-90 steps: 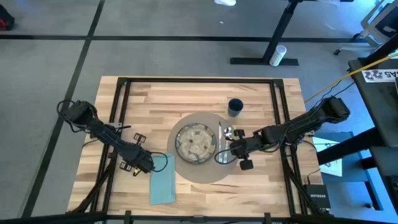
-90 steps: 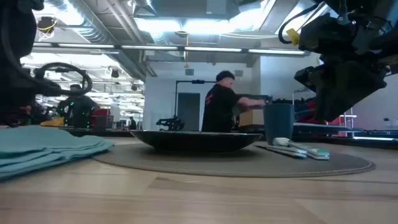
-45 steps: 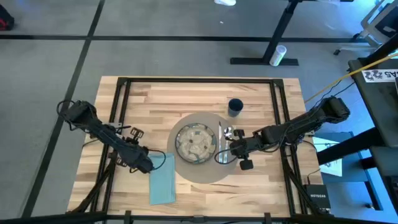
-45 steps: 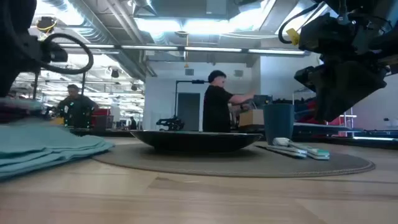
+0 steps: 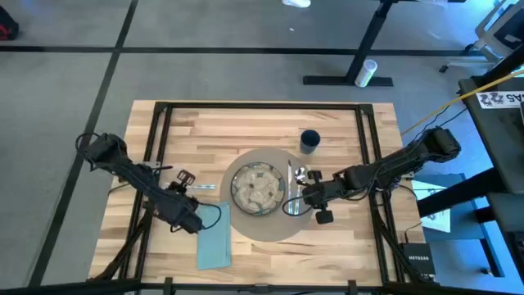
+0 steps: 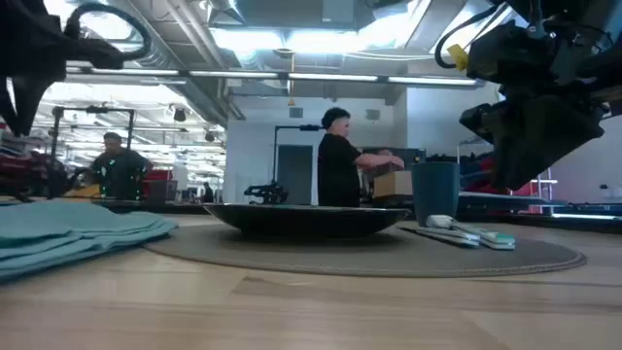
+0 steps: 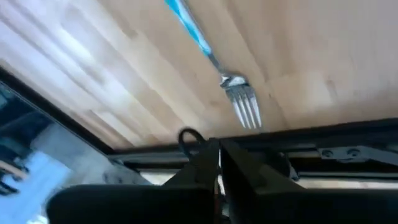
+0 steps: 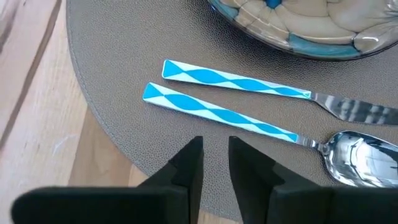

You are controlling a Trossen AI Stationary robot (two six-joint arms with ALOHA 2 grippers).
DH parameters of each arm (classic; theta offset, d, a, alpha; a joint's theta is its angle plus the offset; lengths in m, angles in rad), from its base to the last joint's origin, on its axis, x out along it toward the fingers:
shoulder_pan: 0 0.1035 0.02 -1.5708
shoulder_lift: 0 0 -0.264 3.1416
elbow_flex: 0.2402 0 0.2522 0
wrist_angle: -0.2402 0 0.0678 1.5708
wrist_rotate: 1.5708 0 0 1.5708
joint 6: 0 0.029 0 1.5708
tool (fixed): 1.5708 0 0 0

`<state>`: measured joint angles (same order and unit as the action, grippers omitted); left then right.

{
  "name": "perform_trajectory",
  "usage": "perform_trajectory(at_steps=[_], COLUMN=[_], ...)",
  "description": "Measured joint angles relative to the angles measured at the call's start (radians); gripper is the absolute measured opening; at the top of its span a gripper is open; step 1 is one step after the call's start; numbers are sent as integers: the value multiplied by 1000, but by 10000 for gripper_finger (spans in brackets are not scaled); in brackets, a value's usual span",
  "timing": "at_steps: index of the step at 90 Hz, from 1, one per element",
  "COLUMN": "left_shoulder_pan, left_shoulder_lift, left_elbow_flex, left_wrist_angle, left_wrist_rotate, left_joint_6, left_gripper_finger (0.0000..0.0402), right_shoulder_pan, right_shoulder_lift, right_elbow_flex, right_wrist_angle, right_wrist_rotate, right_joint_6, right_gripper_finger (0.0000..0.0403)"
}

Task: Set table place
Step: Put the blue patterned fork on top of the blue table napkin

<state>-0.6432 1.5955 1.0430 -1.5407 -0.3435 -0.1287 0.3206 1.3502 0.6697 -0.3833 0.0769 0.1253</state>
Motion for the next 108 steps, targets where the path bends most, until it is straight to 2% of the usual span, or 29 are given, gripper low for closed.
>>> perform_trajectory(at_steps=[14,28,36,54,73,82,108], left_shoulder_pan=[12,92,161,323,407,428,461], left_shoulder_lift=[11,12,12,12,12,12,12], left_elbow_flex=[-12,-38,-50,-102,-152,-168,-174], left_wrist_angle=[118,266,283,282,333,354,373], left_wrist_rotate=[-8,-8,0,99,147,161,165], left_joint_6=[11,-40,-76,-178,-174,-174,-104], left_gripper_finger=[1,0,0,0,2,22,110], right_shoulder_pan=[0,0,0,0,0,0,0], right_shoulder_lift=[0,0,0,0,0,0,0], right_elbow_flex=[0,0,0,0,0,0,0], right_wrist_angle=[1,11,28,27,26,24,25], right_wrist_rotate=[0,-4,-15,-19,-28,-36,-36], right_joint_6=[0,0,0,0,-1,-1,-1], right_gripper_finger=[62,62,62,62,62,63,63])
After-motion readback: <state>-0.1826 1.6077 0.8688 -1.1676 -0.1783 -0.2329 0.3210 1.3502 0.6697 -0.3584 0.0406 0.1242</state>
